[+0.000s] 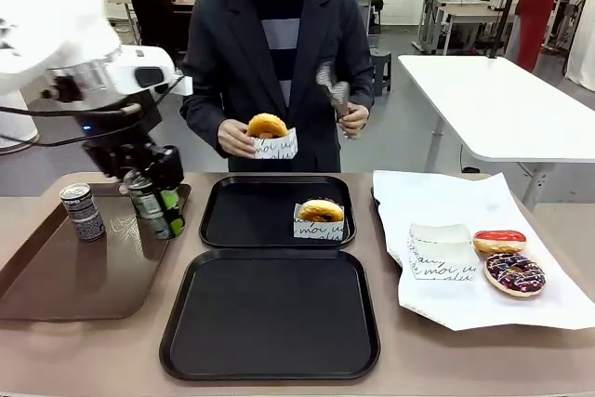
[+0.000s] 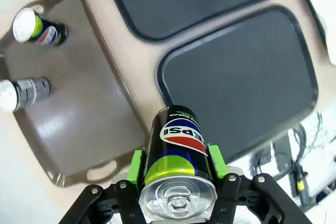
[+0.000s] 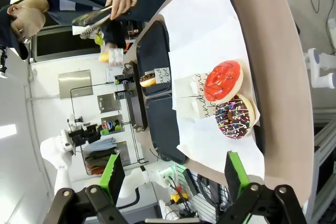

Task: Set up donuts and drinks on trays.
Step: Pick up one Pepsi coke and place it on the Flat Tray.

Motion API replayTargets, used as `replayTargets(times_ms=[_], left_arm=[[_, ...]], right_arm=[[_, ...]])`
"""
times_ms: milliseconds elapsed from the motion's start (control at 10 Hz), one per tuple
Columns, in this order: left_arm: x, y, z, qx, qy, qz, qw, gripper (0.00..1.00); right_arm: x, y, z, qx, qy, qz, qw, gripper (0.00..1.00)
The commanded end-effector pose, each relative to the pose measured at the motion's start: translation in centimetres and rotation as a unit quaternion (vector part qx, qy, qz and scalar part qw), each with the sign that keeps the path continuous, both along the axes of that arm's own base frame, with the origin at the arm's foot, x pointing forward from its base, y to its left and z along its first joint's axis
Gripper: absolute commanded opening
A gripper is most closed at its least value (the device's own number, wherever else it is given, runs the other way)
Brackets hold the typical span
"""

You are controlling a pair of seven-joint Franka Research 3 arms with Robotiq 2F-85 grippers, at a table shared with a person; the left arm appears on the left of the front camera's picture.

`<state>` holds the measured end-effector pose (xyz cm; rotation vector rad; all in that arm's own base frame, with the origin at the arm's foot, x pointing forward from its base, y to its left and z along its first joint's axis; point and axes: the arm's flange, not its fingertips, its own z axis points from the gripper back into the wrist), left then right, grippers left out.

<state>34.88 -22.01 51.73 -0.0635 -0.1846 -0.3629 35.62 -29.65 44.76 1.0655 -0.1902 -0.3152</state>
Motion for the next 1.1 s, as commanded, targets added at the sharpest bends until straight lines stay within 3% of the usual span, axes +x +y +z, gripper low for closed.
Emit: replayTargets(times_ms=[0,100,200,300,400,500,600,1000], left_arm=[[5.4,-3.9,-2.1,0.039,-0.006,0.045,0.998,0.58],[6.1,-4.4,-2.8,0.046,0.018,0.040,0.998,0.58],[5.0,-3.5,-1.9,0.055,0.018,0.047,0.997,0.58],[2.2,-1.1,0.2,0.070,0.019,0.043,0.996,0.58],[-1.3,2.5,3.0,0.090,-0.018,0.048,0.995,0.58],[-3.9,4.7,4.1,0.117,-0.060,0.080,0.988,0.58],[-5.6,5.6,4.0,0.136,-0.075,0.094,0.983,0.58],[-2.5,5.0,3.7,0.129,-0.040,0.083,0.987,0.58]], right_arm=[[-0.1,0.1,0.0,0.004,-0.005,0.001,1.000,1.00],[-0.1,0.1,0.0,0.004,-0.005,0.001,1.000,1.00],[-0.1,0.1,0.0,0.004,-0.005,0.001,1.000,1.00],[-0.1,0.1,0.0,0.004,-0.005,0.001,1.000,1.00],[-0.1,0.1,0.0,0.004,-0.005,0.001,1.000,1.00],[-0.1,0.1,0.0,0.004,-0.005,0.001,1.000,1.00],[-0.1,0.1,0.0,0.004,-0.005,0.001,1.000,1.00],[-0.1,0.1,0.0,0.004,-0.005,0.001,1.000,1.00]])
